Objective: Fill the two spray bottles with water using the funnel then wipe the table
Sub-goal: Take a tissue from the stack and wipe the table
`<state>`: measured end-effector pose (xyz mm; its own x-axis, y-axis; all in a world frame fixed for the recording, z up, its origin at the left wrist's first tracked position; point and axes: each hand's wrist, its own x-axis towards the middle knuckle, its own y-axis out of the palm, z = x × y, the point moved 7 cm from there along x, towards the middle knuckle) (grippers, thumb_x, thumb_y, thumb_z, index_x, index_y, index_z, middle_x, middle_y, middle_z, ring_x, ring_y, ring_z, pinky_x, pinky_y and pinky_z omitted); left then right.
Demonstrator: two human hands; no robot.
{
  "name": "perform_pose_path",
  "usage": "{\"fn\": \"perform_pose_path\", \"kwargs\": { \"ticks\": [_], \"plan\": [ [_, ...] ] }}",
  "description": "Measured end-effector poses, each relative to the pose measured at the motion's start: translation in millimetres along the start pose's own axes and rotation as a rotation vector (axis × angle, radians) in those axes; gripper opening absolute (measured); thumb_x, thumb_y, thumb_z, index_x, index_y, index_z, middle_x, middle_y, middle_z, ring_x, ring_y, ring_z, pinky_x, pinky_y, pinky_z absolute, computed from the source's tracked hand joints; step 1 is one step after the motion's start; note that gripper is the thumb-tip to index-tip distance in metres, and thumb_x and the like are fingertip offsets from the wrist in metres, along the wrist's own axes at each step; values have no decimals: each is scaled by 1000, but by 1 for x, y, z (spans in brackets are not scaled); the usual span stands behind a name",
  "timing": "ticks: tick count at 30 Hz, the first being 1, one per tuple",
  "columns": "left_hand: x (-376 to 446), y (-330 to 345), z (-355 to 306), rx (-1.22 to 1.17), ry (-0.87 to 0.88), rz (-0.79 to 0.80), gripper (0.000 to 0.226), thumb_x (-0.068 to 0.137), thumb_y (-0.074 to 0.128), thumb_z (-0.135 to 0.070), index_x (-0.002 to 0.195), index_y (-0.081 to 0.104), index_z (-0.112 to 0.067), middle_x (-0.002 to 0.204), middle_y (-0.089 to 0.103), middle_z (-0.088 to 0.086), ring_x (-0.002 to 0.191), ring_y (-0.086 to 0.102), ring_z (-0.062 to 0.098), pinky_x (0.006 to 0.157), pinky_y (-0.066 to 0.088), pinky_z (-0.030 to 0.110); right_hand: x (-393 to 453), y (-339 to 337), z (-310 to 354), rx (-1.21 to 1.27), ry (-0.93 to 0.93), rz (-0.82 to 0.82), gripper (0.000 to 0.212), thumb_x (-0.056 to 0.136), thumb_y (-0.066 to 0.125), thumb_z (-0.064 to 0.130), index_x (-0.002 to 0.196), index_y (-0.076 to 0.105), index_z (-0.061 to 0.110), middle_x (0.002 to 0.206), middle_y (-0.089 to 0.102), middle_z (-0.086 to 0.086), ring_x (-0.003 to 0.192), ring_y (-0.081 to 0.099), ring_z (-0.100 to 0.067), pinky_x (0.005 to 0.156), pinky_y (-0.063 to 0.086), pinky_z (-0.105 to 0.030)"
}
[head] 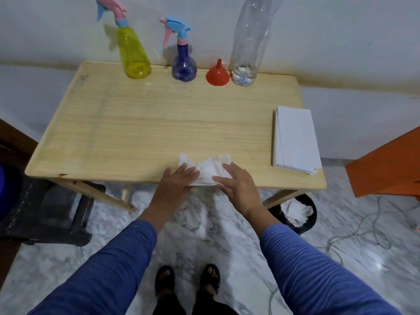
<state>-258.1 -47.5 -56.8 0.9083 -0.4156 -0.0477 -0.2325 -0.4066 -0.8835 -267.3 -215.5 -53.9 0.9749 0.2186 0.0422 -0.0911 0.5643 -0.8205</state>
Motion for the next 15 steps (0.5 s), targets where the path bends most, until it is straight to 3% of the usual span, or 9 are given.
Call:
{"fn": "perform_pose_path", "kwargs": {
  "ticks": [2, 4, 6, 8, 10, 12, 15],
  "plan": [
    [-3, -7, 2, -71, -44, -10, 52, 87, 32, -36, 126, 59, -14, 132, 57, 9, 130, 44, 29, 107, 25, 54, 2, -6, -1, 87, 51, 8, 27, 89, 56, 36, 107, 72, 24, 137, 53, -8, 132, 42, -29, 110, 32, -41],
    [-5, -16, 1, -121, -61, -27, 37, 90, 50, -26, 124, 61, -15, 125, 61, 13, 122, 54, 29, 104, 31, 44, 5, -15, -1, 202, 116, 5, 22, 86, 65, 28, 107, 72, 23, 138, 51, 0, 130, 42, -15, 111, 29, -26],
    [-5, -26, -2, -218, -65, -65, 31, 82, 63, -22, 112, 69, -14, 102, 72, 15, 93, 69, 28, 84, 40, 20, 5, -26, 0, 303, 195, 12, 22, 84, 68, 26, 105, 72, 24, 132, 56, 7, 122, 44, -5, 103, 27, -8],
    [-4, -43, -5, -374, -104, -140, 26, 80, 65, -26, 103, 73, -16, 94, 74, 4, 85, 69, 18, 74, 41, 7, 2, -37, 3, 404, 256, -14, 21, 83, 70, 24, 103, 73, 22, 119, 65, 5, 113, 53, -4, 93, 30, 1],
    [-3, -50, -8, -601, -222, -141, 19, 82, 68, -18, 101, 74, -20, 96, 70, -7, 89, 65, 1, 79, 46, 6, -6, -51, 8, 553, 326, -70, 20, 80, 73, 22, 100, 74, 19, 106, 71, 1, 104, 61, -6, 93, 41, -10],
    [0, -56, -18, -670, -239, -139, 18, 83, 68, -15, 96, 74, -26, 93, 69, -14, 81, 62, -11, 76, 50, 13, -17, -69, 11, 676, 374, -154, 20, 78, 74, 17, 98, 74, 16, 99, 72, -1, 93, 65, -2, 87, 47, -15],
    [6, -69, -43, -783, -196, -161, 15, 82, 70, -20, 82, 74, -34, 84, 71, -18, 78, 65, -1, 70, 51, 19, -35, -96, 16, 749, 391, -276, 16, 78, 73, 10, 94, 74, 10, 90, 71, 1, 75, 63, 10, 73, 48, -6]
  ]
}}
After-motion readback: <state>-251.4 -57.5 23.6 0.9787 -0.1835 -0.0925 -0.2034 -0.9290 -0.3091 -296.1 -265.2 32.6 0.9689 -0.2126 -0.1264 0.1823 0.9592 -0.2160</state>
